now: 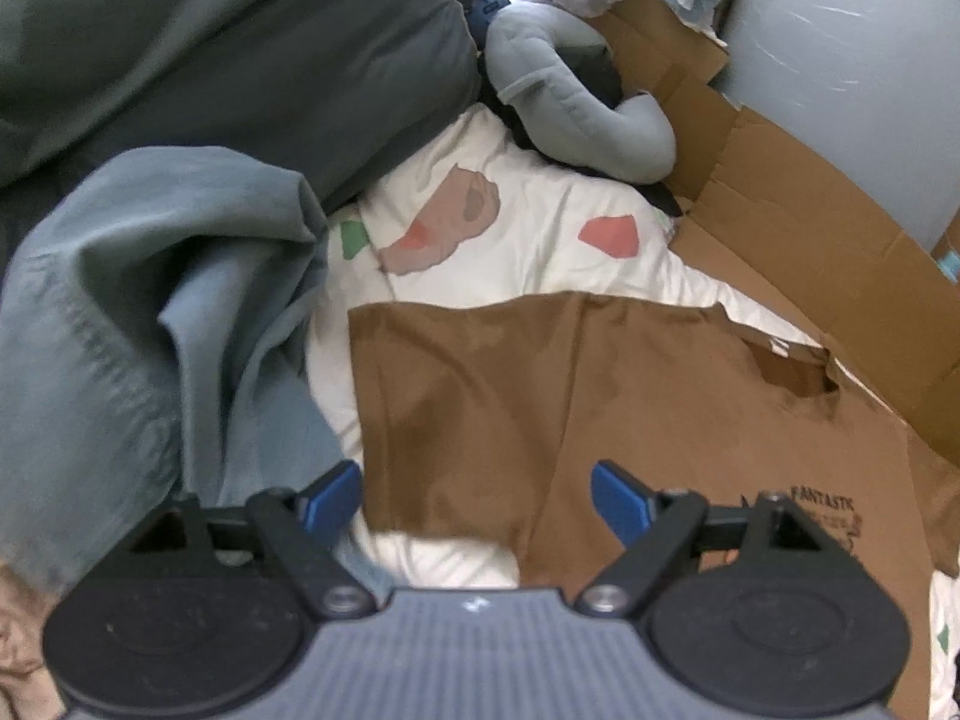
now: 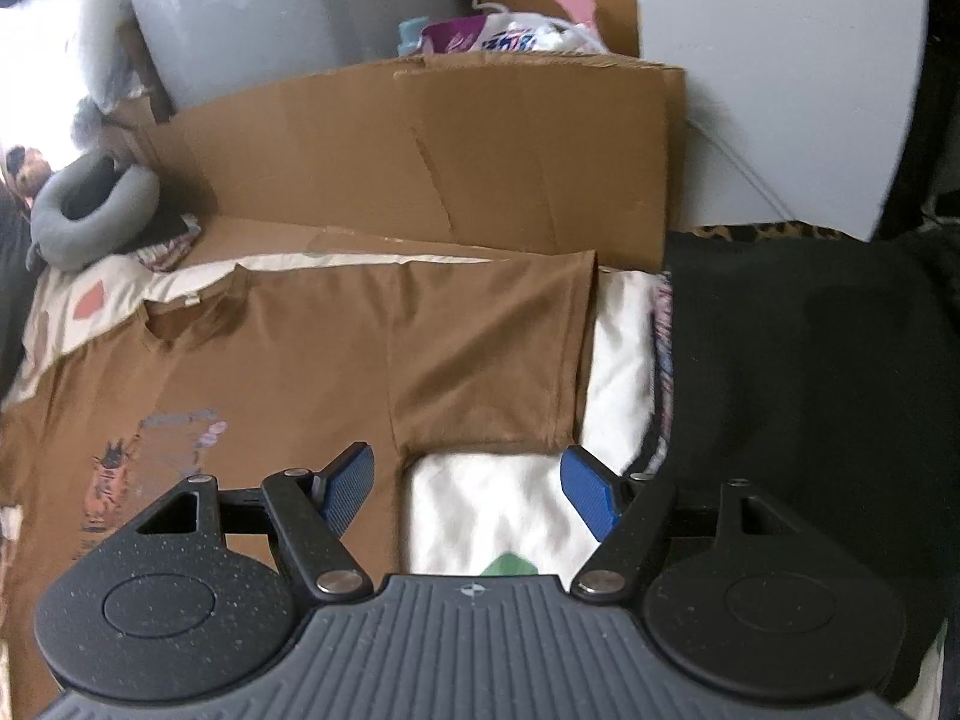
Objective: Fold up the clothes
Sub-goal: 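Raise both open tools and move them toward the shirt collar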
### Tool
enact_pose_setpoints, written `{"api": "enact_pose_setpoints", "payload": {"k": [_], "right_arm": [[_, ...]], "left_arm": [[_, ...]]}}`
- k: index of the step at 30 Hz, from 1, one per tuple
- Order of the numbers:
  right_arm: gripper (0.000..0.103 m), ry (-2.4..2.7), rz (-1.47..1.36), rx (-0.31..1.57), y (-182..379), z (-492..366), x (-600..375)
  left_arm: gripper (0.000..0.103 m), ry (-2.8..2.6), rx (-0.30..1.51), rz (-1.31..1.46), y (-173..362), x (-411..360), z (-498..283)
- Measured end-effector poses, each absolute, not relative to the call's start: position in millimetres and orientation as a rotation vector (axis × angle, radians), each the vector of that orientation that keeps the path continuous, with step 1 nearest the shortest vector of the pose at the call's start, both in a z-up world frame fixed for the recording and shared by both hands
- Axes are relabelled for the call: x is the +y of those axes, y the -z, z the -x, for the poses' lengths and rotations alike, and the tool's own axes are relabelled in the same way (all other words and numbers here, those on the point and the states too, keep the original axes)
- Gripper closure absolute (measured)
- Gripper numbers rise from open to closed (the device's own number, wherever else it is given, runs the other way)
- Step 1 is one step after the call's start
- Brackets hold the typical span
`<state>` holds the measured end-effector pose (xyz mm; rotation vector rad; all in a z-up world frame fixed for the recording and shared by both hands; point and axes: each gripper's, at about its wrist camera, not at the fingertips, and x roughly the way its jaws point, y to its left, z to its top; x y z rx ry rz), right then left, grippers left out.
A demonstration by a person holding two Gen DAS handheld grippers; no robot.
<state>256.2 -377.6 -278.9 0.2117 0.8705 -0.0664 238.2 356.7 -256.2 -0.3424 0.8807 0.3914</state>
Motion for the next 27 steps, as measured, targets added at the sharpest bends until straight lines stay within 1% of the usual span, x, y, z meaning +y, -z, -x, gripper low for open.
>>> {"api": "enact_pose_setpoints", "payload": {"k": [2, 3, 5, 8, 19, 25, 27], "right_arm": [[0.03, 0.052, -0.179, 0.873, 285, -268, -371], [0.037, 0.04, -0.161, 0.875, 289, -274, -368], [0.045, 0.015, -0.136, 0.881, 296, -287, -360], [0.051, -0.034, -0.099, 0.886, 308, -308, -347], [0.051, -0.241, 0.093, 0.89, 341, -386, -290], [0.051, -0.299, 0.12, 0.85, 355, -425, -260], [0.052, -0.326, 0.125, 0.841, 361, -437, -249]], "left_arm": [[0.018, -0.385, 0.879, 0.337, 267, 356, -247], [0.018, -0.383, 0.876, 0.335, 273, 355, -251], [0.018, -0.369, 0.87, 0.33, 283, 349, -259], [0.018, -0.338, 0.861, 0.324, 298, 337, -271], [0.017, -0.257, 0.873, 0.286, 338, 301, -314], [0.017, -0.21, 0.864, 0.248, 345, 281, -339], [0.017, -0.225, 0.846, 0.265, 346, 280, -348]]}}
